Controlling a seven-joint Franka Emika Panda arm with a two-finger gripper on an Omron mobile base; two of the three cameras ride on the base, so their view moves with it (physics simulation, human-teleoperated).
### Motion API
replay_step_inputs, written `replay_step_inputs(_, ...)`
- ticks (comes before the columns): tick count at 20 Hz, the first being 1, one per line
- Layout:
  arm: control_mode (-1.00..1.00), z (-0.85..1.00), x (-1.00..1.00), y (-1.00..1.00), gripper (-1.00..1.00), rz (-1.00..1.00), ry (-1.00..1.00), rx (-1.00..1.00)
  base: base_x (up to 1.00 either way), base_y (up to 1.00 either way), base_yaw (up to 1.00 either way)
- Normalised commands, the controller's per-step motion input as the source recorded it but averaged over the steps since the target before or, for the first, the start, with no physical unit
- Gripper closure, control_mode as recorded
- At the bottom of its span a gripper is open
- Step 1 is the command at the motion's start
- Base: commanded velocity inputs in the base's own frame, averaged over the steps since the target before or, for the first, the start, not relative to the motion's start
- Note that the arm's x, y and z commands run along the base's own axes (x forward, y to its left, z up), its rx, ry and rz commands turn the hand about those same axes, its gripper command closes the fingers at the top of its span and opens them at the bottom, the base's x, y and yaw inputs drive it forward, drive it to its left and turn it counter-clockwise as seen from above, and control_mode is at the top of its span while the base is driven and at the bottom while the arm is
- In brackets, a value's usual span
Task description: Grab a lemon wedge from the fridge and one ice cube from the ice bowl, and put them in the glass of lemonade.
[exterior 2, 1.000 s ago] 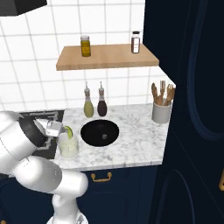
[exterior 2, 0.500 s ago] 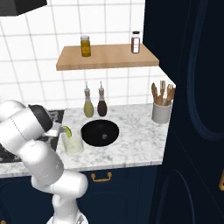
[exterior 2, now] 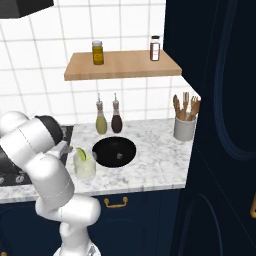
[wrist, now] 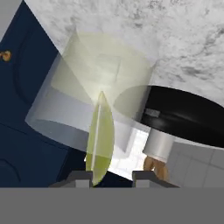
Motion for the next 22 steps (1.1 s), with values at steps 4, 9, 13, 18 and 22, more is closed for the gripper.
replay_step_inputs(4,-1.00,0.51,-0.31,-0.05,-1.00,0.00,-0.10,0.00,0.00,0.00,0.00)
replay_step_inputs(9,-1.00,0.83,-0.56,0.00,-1.00,0.00,-0.16,0.00,0.00,0.00,0.00)
replay_step_inputs(13,-1.00,1.00,-0.80,0.08,-1.00,0.00,-0.34,0.01,0.00,0.00,0.00)
replay_step_inputs(18,-1.00,0.85,-0.95,0.12,-1.00,-0.05,-0.50,0.12,0.00,0.00,0.00)
replay_step_inputs(22,-1.00,0.68,-1.00,0.00,-1.00,-0.04,-0.45,0.18,0.00,0.00,0.00)
